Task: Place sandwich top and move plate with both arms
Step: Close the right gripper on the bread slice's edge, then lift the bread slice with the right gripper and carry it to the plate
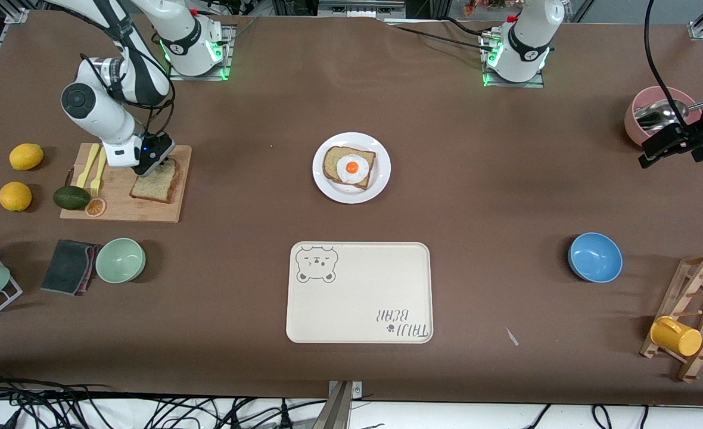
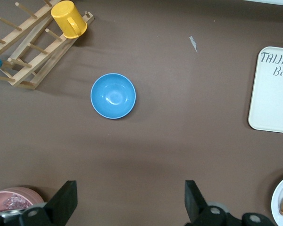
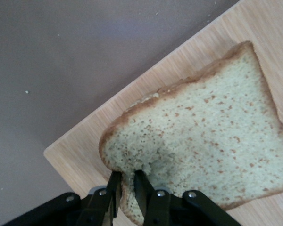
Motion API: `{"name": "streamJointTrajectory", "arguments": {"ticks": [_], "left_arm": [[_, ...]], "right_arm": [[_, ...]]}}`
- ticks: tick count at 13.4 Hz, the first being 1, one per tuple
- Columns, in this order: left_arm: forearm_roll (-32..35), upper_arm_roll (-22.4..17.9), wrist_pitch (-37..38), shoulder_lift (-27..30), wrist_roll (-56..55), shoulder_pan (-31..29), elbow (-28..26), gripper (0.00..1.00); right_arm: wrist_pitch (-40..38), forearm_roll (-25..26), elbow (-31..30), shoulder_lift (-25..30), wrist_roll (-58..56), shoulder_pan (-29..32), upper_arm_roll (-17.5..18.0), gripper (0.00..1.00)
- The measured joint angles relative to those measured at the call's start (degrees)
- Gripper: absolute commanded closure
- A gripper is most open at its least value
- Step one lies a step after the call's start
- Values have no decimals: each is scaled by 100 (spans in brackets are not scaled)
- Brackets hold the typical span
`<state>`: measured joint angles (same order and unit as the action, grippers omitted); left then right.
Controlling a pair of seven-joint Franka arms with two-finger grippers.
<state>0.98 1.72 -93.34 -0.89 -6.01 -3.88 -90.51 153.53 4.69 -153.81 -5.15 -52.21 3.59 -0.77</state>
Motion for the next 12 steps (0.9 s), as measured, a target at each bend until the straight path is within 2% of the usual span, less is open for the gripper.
{"name": "streamJointTrajectory", "arguments": {"ticks": [4, 9, 12], "left_arm": [[0, 0, 0, 0, 0, 0, 0, 0], [0, 0, 0, 0, 0, 1, 0, 0], [0, 0, 0, 0, 0, 2, 0, 0]], "right_arm": [[-444, 3, 33, 167, 310, 0, 109, 100], [-2098, 4, 547, 875, 1135, -10, 879, 100], [-2379, 5, 710, 983, 1343, -7, 1027, 100]]}}
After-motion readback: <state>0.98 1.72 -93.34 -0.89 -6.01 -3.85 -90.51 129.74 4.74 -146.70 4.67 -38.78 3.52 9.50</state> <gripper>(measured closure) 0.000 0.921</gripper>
